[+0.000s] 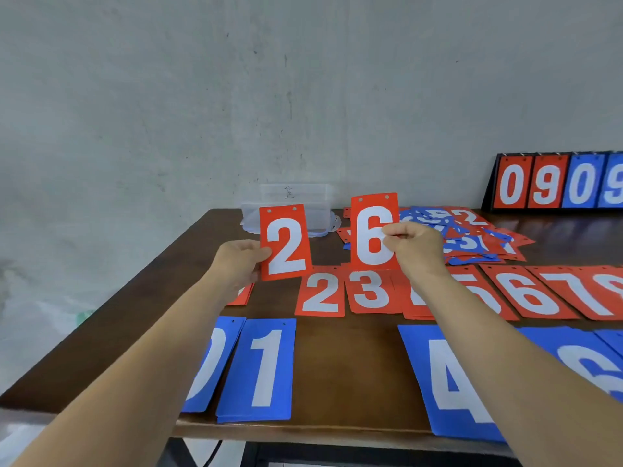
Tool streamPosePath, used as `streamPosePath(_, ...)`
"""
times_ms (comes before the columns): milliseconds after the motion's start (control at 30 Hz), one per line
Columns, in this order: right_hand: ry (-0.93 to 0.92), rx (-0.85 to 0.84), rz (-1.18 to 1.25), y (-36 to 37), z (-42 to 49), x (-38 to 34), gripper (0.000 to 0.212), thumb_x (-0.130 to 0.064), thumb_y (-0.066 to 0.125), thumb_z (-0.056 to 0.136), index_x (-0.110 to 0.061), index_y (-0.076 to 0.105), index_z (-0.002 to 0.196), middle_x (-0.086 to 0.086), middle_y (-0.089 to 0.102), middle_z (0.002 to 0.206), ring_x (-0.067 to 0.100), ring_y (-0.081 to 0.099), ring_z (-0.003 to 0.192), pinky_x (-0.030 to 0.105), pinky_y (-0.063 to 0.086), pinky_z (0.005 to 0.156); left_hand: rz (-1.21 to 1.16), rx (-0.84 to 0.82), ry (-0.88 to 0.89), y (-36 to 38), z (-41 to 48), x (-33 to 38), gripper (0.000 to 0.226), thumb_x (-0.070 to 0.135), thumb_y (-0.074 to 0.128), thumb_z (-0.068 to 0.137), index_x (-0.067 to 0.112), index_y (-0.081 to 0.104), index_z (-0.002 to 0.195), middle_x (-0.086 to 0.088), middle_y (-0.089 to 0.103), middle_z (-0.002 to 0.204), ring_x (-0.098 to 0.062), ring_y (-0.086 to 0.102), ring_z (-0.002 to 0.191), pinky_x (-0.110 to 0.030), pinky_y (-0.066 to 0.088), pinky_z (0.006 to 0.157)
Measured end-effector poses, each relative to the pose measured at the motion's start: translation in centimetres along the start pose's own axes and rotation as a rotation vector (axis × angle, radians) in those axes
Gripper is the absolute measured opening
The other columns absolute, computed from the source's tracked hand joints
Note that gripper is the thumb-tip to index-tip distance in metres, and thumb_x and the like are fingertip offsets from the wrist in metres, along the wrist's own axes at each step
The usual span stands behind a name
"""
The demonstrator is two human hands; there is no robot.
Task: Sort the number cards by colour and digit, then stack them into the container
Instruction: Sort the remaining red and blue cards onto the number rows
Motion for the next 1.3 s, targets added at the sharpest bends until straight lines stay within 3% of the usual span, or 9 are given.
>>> streamPosePath(33,0.004,0.009,-0.002,-0.5,-0.2,0.1,0.021,0.0,0.063,0.089,-0.008,0.071,0.107,0.006,0.067,0.113,0.018,0.061,0.106,0.032,0.053,0.092,0.004,-0.006,-0.007,-0.1,-0.1,-0.4,0.011,0.017,0.062,0.093,0.01,0.066,0.102,-0.003,0.071,0.095,-0.015,0.07,0.082,-0.027,0.058,0.06)
streamPosePath(200,0.035,0.015,-0.041,-2.7,-1.3,0.9,0.021,-0.001,0.064,0.088,-0.01,0.07,0.107,0.005,0.066,0.111,0.023,0.063,0.108,0.042,0.054,0.093,0.069,-0.081,-0.058,1.7,-1.0,-3.1,0.021,0.017,0.066,0.091,0.006,0.067,0.108,-0.009,0.073,0.103,-0.021,0.072,0.09,-0.036,0.059,0.081)
streamPosePath(300,0.046,0.013,-0.096,-4.2,-2.0,1.3,0.023,0.0,0.063,0.088,-0.01,0.069,0.108,0.006,0.065,0.114,0.022,0.062,0.109,0.037,0.055,0.09,0.109,-0.1,-0.074,3.7,-1.2,-4.1,0.02,0.018,0.067,0.09,0.006,0.067,0.107,-0.01,0.072,0.105,-0.021,0.071,0.09,-0.03,0.059,0.074)
streamPosePath(400,0.045,-0.014,-0.181,-5.4,-2.4,1.7,0.033,-0.002,0.064,0.088,-0.014,0.063,0.119,0.01,0.06,0.127,0.023,0.06,0.112,0.029,0.054,0.077,0.233,-0.053,-0.034,4.8,-0.8,-4.0,0.015,0.021,0.069,0.089,0.011,0.067,0.1,-0.007,0.071,0.104,-0.022,0.07,0.092,-0.035,0.06,0.079)
streamPosePath(567,0.09,-0.024,-0.218,-7.5,-2.3,3.3,0.054,-0.007,0.068,0.088,-0.024,0.048,0.135,0.013,0.059,0.129,0.029,0.063,0.11,0.038,0.059,0.075,0.578,0.055,0.175,5.6,-1.2,-1.9,0.013,0.016,0.063,0.092,0.016,0.061,0.079,0.0,0.061,0.08,-0.02,0.062,0.082,-0.023,0.05,0.059)
streamPosePath(733,0.105,-0.013,-0.251,-9.1,-2.3,4.1,0.056,-0.009,0.068,0.088,-0.023,0.047,0.137,0.012,0.054,0.136,0.028,0.059,0.117,0.041,0.058,0.082,0.814,0.113,0.208,6.3,-1.2,-2.2,0.022,0.018,0.058,0.094,0.007,0.067,0.111,-0.007,0.068,0.102,-0.017,0.058,0.082,-0.028,0.05,0.067)
streamPosePath(900,0.094,-0.002,-0.28,-10.2,-2.4,4.3,0.055,-0.007,0.067,0.088,-0.02,0.048,0.138,0.011,0.055,0.135,0.027,0.059,0.117,0.041,0.058,0.084,0.945,0.112,0.202,7.0,-0.9,-2.6,0.019,0.022,0.059,0.093,0.008,0.066,0.103,-0.005,0.065,0.089,-0.016,0.057,0.078,-0.026,0.044,0.058)
streamPosePath(1100,0.1,0.006,-0.281,-11.3,-2.6,4.9,0.05,-0.009,0.067,0.089,-0.02,0.05,0.135,0.008,0.064,0.12,0.025,0.065,0.105,0.039,0.059,0.082,1.032,0.119,0.233,7.7,-0.8,-2.2,0.029,0.02,0.063,0.091,0.006,0.062,0.117,-0.012,0.065,0.108,-0.024,0.063,0.095,-0.034,0.055,0.075)
streamPosePath(1300,0.084,0.042,-0.282,-13.6,-2.5,5.3,0.05,-0.008,0.067,0.089,-0.015,0.05,0.136,0.006,0.06,0.124,0.02,0.06,0.107,0.032,0.056,0.084,1.036,0.114,0.311,9.7,-1.2,-0.8,0.039,0.026,0.063,0.092,0.01,0.058,0.127,-0.012,0.061,0.123,-0.028,0.06,0.106,-0.039,0.054,0.079)
Point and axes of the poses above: each hand's wrist, its own z-axis towards the middle knuckle, its own y-axis out of the palm, x = y × z, the point moved 10 cm from there along z, towards the middle knuckle
